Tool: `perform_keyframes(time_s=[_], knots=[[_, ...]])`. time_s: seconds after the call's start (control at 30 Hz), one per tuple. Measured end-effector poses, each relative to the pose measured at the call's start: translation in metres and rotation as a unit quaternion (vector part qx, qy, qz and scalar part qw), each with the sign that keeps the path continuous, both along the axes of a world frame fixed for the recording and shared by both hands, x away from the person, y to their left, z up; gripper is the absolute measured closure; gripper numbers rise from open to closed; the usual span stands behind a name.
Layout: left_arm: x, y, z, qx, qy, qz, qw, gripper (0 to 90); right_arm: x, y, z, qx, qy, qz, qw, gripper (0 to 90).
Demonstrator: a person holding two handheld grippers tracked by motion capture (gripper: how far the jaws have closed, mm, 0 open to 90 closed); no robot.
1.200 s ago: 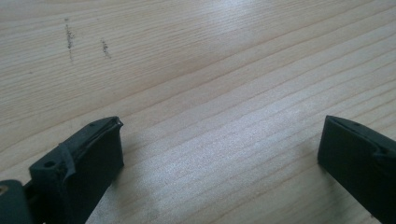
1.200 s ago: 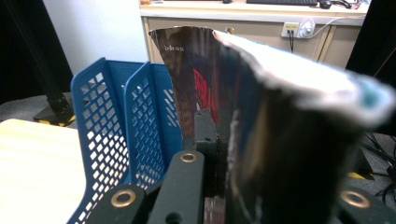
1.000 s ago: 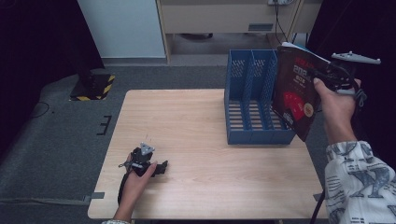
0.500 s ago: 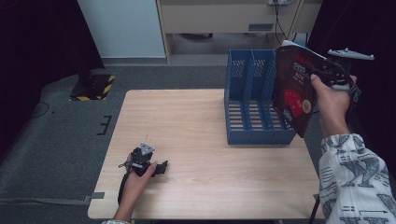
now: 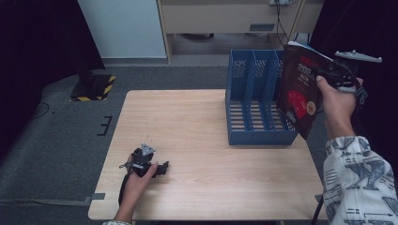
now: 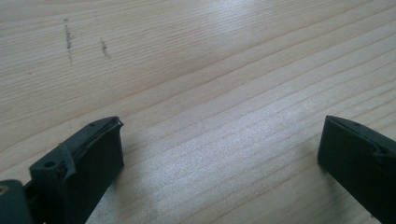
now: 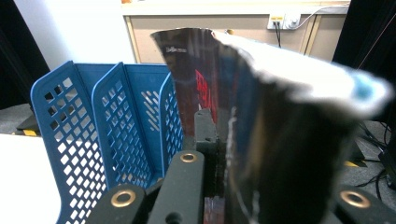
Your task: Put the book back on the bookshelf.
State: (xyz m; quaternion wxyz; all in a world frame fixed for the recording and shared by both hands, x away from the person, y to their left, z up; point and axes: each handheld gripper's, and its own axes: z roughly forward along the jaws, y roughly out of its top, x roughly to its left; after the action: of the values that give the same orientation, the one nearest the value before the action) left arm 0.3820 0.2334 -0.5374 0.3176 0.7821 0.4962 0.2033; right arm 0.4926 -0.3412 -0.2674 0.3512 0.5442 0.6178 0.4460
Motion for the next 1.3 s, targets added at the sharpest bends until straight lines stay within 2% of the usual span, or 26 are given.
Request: perform_keyframes(time_s=[0.37, 0.63, 0.83, 1.3], knots=[[0.000, 0.000, 0.000, 0.000, -0.001, 0.000, 1.0000, 0.0, 0.013, 0.016, 0.000, 0.003, 0.003, 0.008, 1.0000, 87.0], [0.000, -0.001, 0.000, 0.000, -0.001, 0.000, 1.0000, 0.0, 0.027, 0.027, -0.004, -0.004, 0.006, 0.007, 1.0000, 87.0], [0.000, -0.001, 0.000, 0.000, -0.001, 0.000, 1.0000, 0.0, 0.036, 0.029, -0.010, -0.006, 0.000, 0.002, 1.0000, 87.0], [0.001, -0.001, 0.000, 0.000, -0.001, 0.000, 1.0000, 0.0, 0.042, 0.028, -0.015, -0.003, -0.011, -0.002, 0.9999, 87.0]])
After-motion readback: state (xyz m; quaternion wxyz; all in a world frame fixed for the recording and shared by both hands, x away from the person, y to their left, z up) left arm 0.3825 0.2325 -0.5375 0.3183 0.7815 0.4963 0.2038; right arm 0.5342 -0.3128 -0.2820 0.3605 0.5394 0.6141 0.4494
